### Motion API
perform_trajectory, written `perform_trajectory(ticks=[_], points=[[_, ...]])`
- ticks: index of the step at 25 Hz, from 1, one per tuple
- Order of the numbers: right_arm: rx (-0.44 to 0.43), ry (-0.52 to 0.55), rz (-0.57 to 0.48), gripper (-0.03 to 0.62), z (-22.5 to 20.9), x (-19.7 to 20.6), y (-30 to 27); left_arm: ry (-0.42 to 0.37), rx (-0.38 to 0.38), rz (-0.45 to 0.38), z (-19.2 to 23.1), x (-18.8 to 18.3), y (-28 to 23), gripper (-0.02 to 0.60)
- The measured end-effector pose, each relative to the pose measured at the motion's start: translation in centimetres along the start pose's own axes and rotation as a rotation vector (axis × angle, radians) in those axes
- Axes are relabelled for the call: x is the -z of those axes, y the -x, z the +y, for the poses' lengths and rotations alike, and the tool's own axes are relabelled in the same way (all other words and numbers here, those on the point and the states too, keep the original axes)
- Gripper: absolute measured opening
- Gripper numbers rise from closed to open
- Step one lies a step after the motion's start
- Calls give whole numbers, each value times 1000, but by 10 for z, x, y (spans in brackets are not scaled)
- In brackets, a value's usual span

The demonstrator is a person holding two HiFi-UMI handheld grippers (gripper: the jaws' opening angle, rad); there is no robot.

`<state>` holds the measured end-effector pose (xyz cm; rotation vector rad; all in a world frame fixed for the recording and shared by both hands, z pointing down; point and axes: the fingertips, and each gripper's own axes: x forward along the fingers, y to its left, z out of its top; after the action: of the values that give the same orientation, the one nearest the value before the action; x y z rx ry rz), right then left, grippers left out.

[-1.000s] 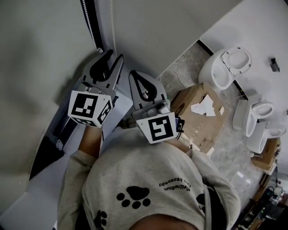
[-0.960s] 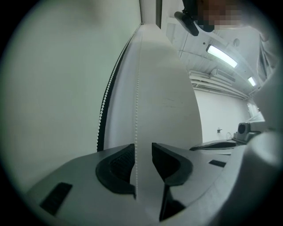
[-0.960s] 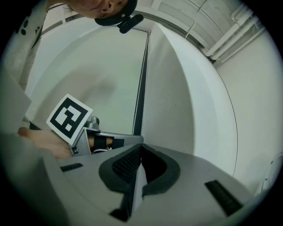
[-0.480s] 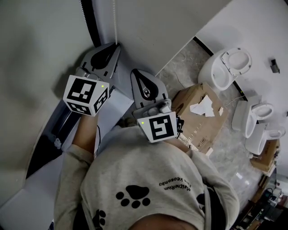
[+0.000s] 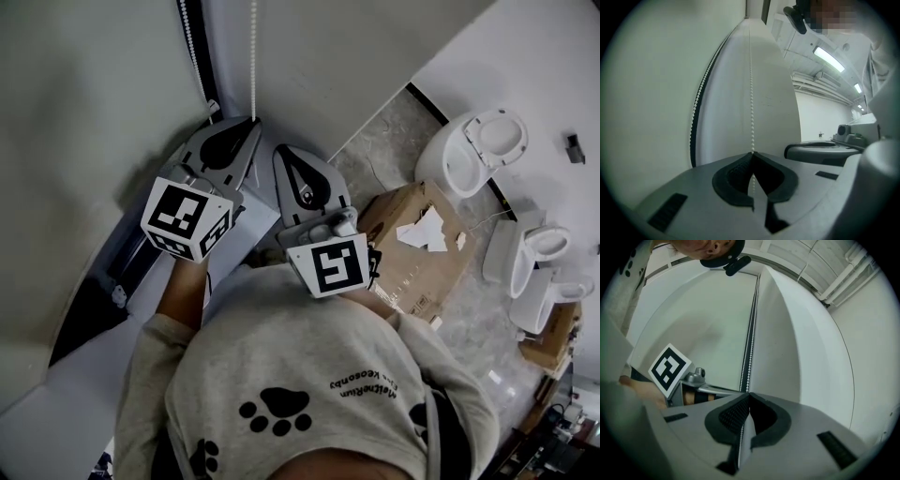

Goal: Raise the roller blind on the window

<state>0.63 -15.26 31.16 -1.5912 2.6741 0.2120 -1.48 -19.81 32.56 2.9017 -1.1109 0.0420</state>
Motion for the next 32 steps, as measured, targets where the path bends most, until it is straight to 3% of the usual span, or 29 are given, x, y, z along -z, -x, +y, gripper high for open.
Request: perform_trajectory(ticks=[6, 10, 21, 24, 32], points=[[-100, -26, -16, 14, 9, -25, -9, 48, -7, -32, -8, 2, 13, 9], [-170, -37, -26, 66, 14, -58, -21, 59, -7, -39, -13, 1, 20, 9], [-230, 8, -58, 50, 20, -118, -47, 72, -1, -58, -19, 1, 30, 9], [-250, 9, -47, 20, 23, -120, -48, 75, -1, -61, -19, 1, 32, 9], [-269, -35, -29, 14, 25, -96, -44, 91, -27, -38, -18, 24, 31, 9]])
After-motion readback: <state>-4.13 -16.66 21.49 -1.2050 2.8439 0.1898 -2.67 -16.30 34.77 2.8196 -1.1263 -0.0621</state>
